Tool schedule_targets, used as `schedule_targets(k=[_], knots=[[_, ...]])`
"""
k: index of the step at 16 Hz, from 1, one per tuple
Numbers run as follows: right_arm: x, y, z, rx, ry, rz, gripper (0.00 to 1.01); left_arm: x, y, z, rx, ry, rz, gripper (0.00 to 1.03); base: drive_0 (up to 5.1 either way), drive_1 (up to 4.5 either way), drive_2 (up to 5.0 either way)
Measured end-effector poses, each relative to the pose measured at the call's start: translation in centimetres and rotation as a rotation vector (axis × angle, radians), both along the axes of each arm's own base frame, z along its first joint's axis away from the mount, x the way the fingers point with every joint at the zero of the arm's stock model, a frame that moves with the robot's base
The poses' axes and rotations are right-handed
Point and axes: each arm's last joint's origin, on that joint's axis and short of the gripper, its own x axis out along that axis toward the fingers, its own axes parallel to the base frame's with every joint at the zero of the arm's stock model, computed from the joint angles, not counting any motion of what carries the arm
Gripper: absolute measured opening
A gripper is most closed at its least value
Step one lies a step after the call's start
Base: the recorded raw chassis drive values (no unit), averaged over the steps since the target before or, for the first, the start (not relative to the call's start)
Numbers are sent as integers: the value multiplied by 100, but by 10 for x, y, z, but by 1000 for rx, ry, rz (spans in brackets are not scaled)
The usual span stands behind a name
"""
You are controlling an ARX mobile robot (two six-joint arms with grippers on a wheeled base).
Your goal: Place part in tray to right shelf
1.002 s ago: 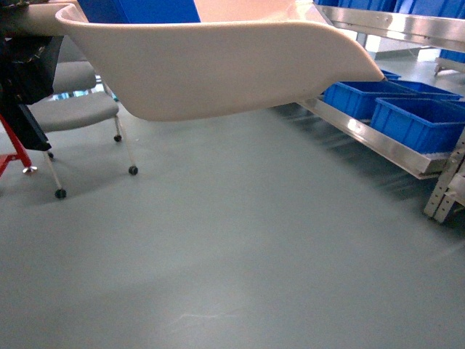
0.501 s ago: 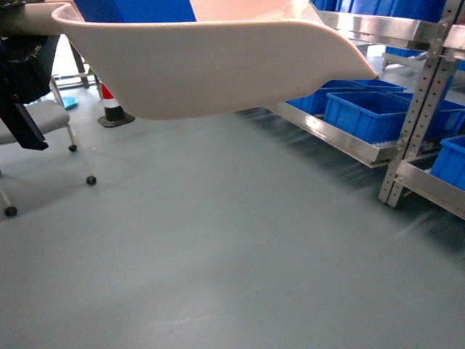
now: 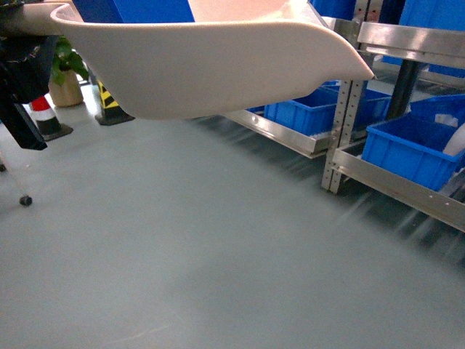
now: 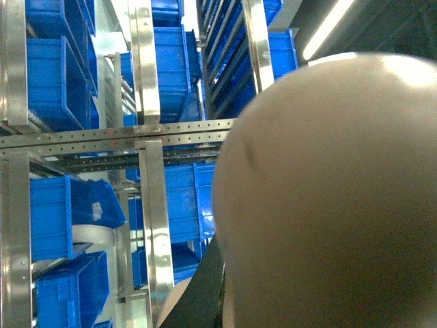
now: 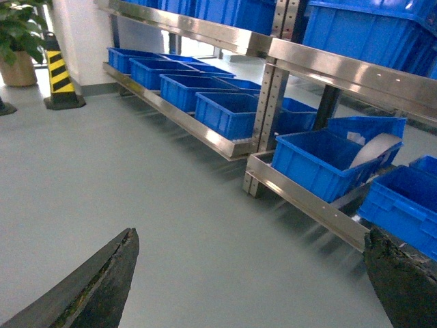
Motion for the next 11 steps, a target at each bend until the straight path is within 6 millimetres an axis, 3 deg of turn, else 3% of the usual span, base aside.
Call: schedule_targets(k=[11], knots=[[0, 0, 0, 0, 0, 0, 98, 0, -1, 0, 1, 0, -4, 15, -163, -163, -163]])
